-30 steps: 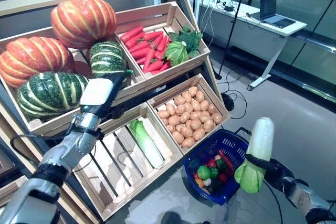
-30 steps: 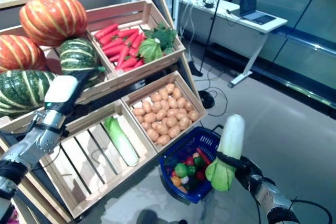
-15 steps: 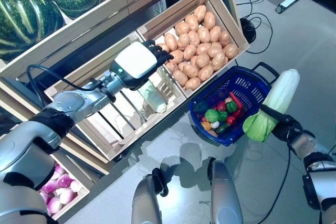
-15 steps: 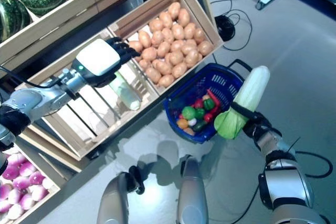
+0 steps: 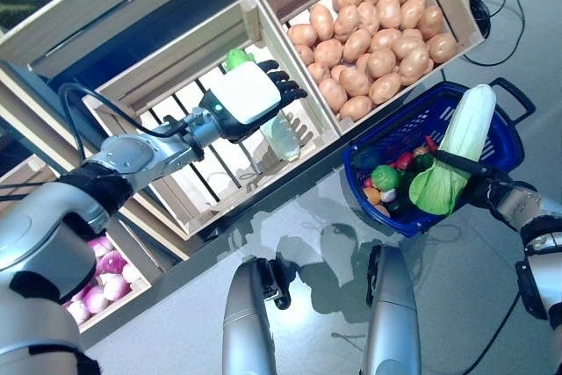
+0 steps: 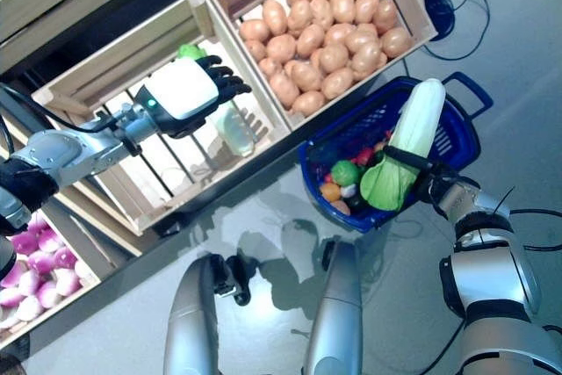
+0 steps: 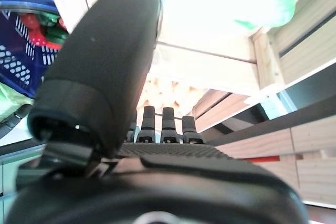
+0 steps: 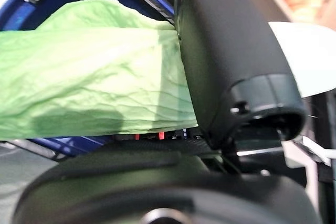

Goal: Put vegetables into the basket

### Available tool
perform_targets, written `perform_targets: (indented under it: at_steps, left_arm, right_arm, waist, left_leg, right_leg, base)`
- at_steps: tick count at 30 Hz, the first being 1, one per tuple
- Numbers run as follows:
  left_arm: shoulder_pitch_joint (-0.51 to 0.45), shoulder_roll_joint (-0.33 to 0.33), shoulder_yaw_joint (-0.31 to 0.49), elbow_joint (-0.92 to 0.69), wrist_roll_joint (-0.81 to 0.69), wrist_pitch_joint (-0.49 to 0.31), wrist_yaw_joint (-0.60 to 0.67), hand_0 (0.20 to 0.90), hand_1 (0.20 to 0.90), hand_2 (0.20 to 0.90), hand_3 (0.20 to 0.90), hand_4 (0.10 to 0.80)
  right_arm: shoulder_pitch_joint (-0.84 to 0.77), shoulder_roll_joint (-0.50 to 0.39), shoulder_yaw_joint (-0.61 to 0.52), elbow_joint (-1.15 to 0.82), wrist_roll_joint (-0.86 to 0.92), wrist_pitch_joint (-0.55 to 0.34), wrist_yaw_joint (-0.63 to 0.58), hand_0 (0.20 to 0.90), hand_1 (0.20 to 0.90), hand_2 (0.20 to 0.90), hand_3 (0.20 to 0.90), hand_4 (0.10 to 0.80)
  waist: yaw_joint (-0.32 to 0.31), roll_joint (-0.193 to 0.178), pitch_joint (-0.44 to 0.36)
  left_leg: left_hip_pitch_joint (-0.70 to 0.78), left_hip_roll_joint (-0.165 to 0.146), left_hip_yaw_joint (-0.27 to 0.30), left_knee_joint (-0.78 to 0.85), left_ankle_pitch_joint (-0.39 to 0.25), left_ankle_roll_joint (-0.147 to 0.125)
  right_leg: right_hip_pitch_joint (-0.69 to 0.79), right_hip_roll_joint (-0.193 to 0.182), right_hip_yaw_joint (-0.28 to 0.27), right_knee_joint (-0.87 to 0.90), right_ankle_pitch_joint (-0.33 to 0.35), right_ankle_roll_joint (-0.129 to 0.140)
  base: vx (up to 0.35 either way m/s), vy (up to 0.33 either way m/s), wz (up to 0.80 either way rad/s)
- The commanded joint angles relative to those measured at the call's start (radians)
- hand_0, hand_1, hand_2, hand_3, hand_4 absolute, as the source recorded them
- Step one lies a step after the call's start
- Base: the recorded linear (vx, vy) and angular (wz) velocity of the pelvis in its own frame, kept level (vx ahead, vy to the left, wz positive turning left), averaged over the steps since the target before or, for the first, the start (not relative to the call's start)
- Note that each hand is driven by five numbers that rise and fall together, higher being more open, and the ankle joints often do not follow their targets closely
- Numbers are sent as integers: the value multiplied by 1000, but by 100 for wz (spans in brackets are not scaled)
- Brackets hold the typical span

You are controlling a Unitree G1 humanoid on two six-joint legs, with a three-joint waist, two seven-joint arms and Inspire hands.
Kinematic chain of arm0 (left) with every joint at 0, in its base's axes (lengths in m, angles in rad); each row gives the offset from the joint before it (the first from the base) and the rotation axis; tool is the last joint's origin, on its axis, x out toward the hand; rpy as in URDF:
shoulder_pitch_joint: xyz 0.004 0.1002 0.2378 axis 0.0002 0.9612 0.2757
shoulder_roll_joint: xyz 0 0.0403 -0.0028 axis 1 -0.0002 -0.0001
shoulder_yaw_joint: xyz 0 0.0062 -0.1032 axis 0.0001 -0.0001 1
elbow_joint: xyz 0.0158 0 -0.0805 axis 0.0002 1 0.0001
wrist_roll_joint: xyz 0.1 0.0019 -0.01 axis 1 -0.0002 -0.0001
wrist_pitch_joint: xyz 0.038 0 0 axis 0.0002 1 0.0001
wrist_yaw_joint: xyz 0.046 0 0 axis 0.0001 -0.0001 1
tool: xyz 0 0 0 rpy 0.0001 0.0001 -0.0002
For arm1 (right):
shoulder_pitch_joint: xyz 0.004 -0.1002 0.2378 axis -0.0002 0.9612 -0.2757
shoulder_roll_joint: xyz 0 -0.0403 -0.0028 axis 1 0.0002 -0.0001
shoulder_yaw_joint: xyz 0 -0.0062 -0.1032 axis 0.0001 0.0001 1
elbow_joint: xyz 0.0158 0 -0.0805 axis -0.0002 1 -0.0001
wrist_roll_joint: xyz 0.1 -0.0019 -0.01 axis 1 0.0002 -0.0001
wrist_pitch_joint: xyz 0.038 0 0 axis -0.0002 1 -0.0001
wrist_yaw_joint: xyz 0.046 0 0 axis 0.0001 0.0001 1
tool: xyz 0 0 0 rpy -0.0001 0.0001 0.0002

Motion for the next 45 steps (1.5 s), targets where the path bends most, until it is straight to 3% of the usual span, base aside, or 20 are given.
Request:
perform_targets:
  at_steps: [1, 14, 20, 24, 31, 33, 38, 45]
  left_arm:
    - [-180, 42, 28, 2, -28, 56, 48, 900, 900, 900, 900, 800]
    - [-303, 25, -91, 51, -26, 103, -45, 900, 900, 900, 900, 800]
    - [-347, 7, -140, 72, -18, 126, -101, 900, 900, 900, 900, 800]
    - [-370, -7, -166, 76, -35, 142, -120, 900, 900, 900, 900, 800]
    - [-404, -16, -188, 129, -23, 142, -168, 900, 900, 900, 900, 800]
    - [-417, -14, -183, 135, -31, 167, -178, 900, 900, 900, 900, 800]
    - [-435, -26, -176, 184, -18, 191, -232, 900, 900, 900, 900, 800]
    - [-431, -39, -166, 281, -28, 297, -325, 900, 900, 900, 900, 800]
  right_arm:
    - [-72, -50, -43, 73, 197, 36, -61, 900, 900, 900, 900, 800]
    - [-18, 4, -121, 47, 437, -16, -129, 900, 900, 900, 900, 800]
    - [23, 29, -168, -6, 561, -135, -189, 900, 900, 900, 900, 800]
    - [37, 37, -168, -45, 505, -198, -165, 900, 900, 900, 900, 800]
    - [116, 70, -165, -219, 577, -243, -65, 900, 900, 900, 900, 800]
    - [154, 79, -169, -318, 586, -301, -79, 900, 900, 900, 900, 800]
    - [205, 93, -180, -485, 582, -347, -93, 900, 900, 900, 900, 800]
    - [240, 107, -151, -664, 547, -357, -83, 900, 900, 900, 900, 800]
  waist:
    - [-1, 9, -44]
    - [-23, -6, -25]
    - [-43, -26, -13]
    - [-52, -35, -9]
    - [-80, -65, 7]
    - [-88, -75, 17]
    - [-106, -94, 29]
    - [-131, -111, 48]
  left_leg:
    - [-13, 75, -88, 65, -116, -117]
    - [-193, 94, -141, 217, -165, -115]
    - [-290, 113, -172, 295, -190, -109]
    - [-333, 121, -186, 326, -196, -108]
    - [-437, 150, -224, 401, -198, -113]
    - [-477, 160, -239, 435, -202, -111]
    - [-551, 171, -268, 512, -213, -111]
    - [-591, 180, -294, 572, -221, -107]
  right_leg:
    - [0, -61, 9, -93, 112, 28]
    - [-185, -55, 47, 63, 86, 43]
    - [-281, -49, 77, 126, 88, 49]
    - [-322, -46, 90, 147, 91, 49]
    - [-423, -29, 121, 213, 93, 46]
    - [-463, -21, 132, 252, 84, 43]
    - [-531, -9, 155, 322, 69, 36]
    - [-581, 4, 168, 371, 65, 30]
  base:
    - [13, -64, 17]
    - [26, -30, 7]
    - [5, -10, -4]
    - [-4, -7, -2]
    - [-14, -17, -12]
    - [-47, -37, -8]
    - [-45, -40, -13]
    - [-1, 49, -4]
